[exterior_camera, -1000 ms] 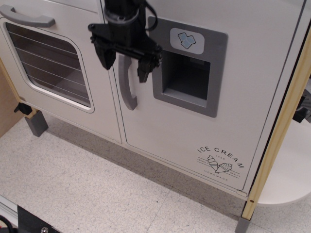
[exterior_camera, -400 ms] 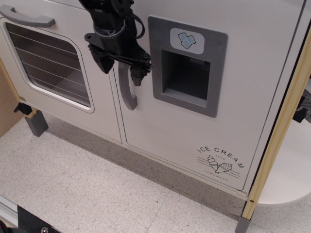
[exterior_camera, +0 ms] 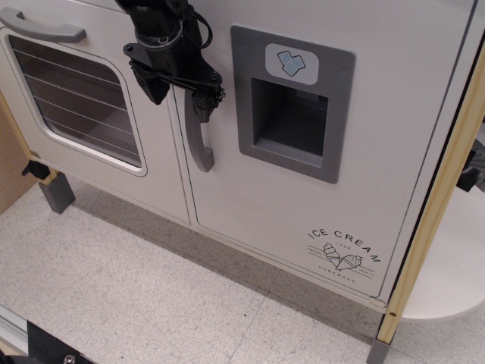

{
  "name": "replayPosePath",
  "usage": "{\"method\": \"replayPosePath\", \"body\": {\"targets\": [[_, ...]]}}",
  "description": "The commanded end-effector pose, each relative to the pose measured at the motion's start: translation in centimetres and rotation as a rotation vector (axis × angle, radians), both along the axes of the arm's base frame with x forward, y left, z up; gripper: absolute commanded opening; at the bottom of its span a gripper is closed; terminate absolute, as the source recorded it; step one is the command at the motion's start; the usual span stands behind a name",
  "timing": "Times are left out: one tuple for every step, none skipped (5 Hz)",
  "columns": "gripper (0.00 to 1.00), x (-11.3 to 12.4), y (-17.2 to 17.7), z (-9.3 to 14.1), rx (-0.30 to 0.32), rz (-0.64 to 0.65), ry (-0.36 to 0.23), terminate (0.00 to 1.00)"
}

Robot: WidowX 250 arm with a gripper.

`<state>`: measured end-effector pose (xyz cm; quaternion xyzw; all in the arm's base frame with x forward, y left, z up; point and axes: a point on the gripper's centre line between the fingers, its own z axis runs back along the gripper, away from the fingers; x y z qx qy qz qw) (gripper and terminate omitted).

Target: Open fridge

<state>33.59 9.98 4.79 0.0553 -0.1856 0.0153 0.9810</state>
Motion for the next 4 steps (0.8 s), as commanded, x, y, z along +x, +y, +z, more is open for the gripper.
{"method": "replayPosePath", "body": {"targets": [[0.0, 2.1, 1.0, 1.5, 0.014, 0.0, -0.069, 0.0], [0.0, 2.0, 1.1, 1.6, -0.003, -0.004, -0.078, 0.0], [0.0, 1.5, 1.0, 1.8, -0.036, -0.032, -0.106, 0.0], [0.0, 0.5, 0.9, 1.7, -0.06, -0.053, -0.115, 0.0]]}}
